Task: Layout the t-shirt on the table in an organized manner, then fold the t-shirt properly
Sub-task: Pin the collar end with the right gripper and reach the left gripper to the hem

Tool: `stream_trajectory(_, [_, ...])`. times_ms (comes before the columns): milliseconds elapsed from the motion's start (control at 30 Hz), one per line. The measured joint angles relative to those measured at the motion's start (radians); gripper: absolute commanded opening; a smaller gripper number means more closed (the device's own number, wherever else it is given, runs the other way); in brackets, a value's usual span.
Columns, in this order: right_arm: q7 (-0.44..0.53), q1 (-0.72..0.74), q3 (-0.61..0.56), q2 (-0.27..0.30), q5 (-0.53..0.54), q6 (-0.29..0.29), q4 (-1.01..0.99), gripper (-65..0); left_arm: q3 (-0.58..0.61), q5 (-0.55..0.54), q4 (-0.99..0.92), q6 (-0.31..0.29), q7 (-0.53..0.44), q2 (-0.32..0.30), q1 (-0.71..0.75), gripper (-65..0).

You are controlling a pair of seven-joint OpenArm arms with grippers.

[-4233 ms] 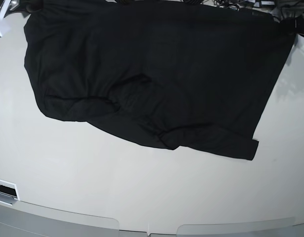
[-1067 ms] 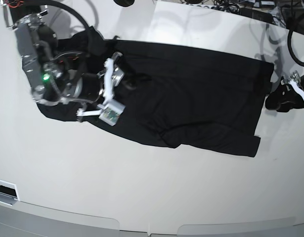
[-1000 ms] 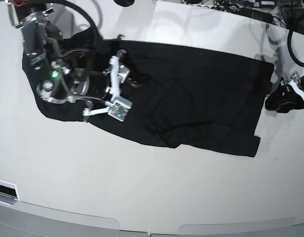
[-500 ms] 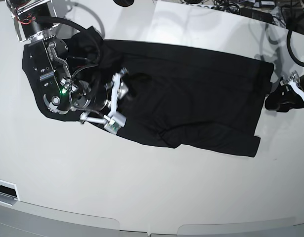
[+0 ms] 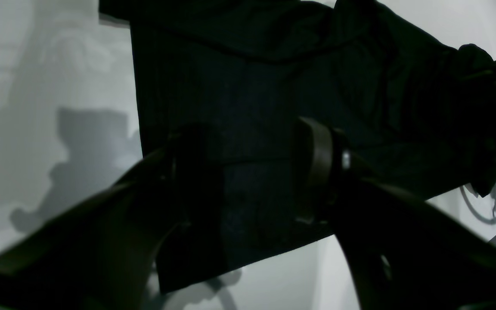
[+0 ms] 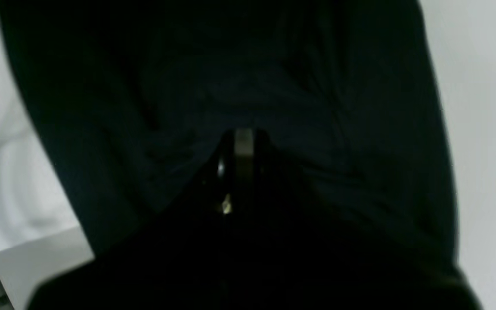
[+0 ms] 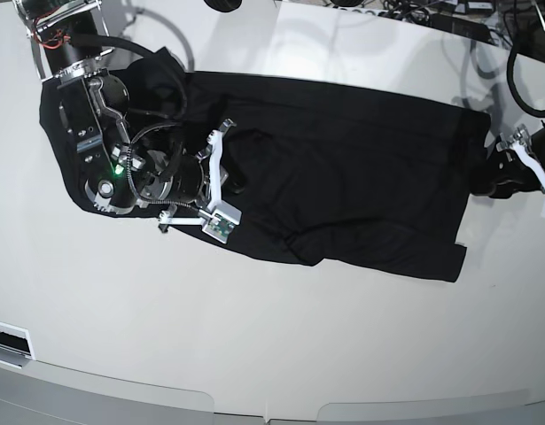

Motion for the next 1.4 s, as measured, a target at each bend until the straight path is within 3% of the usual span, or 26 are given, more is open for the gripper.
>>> stream_trajectory(133, [-0.078,0.000,0.024,0.000,0.005,0.004,0.148,-65.0,0.000,0.000,0.000,0.001,0.000,-0.001,0.000,-32.1])
stream_trajectory(300, [-0.123,0.000,0.112,0.000,0.010,0.006,0.260,-65.0,-0.002,0.021,0.000,0.059,-0.015,-0.011,-0.031,-32.0])
stream_trajectory(433, [-0.134,-0.001,0.179,0.002,0.009,0.006,0.260,-65.0,-0.002,0.175,0.000,0.217,-0.097,-0.009,-0.069,-32.0])
stream_trajectory(633, [-0.146,-0.024,0.216,0.001,0.061,0.005,0.260,-65.0,-0.003,0.321,-0.005,0.323,-0.155,-0.009,-0.132,-32.0])
stream_trajectory(867, [-0.159,-0.074,0.217,0.000,0.064,0.004,0.259,-65.0,0.066,0.363,-0.273,0.299,-0.230,-0.010,-0.325,-32.0])
stream_trajectory(967, [-0.160,-0.078,0.217,0.000,0.067,0.004,0.259,-65.0,0.116,0.371,-0.414,0.186,-0.245,-0.010,-0.412,-32.0])
stream_trajectory(1033, [-0.159,-0.078,0.217,0.000,0.067,0.004,0.259,-65.0,0.159,0.373,-0.482,0.141,-0.283,-0.010,-0.464,-32.0])
stream_trajectory(1233, [-0.160,-0.078,0.217,0.000,0.066,0.004,0.259,-65.0,0.277,0.472,-0.653,0.140,-0.446,-0.009,-0.560,-32.0])
stream_trajectory(1400, [-0.160,-0.078,0.217,0.000,0.066,0.004,0.259,-65.0,0.298,0.544,-0.755,0.143,-0.572,0.007,-0.568,-32.0])
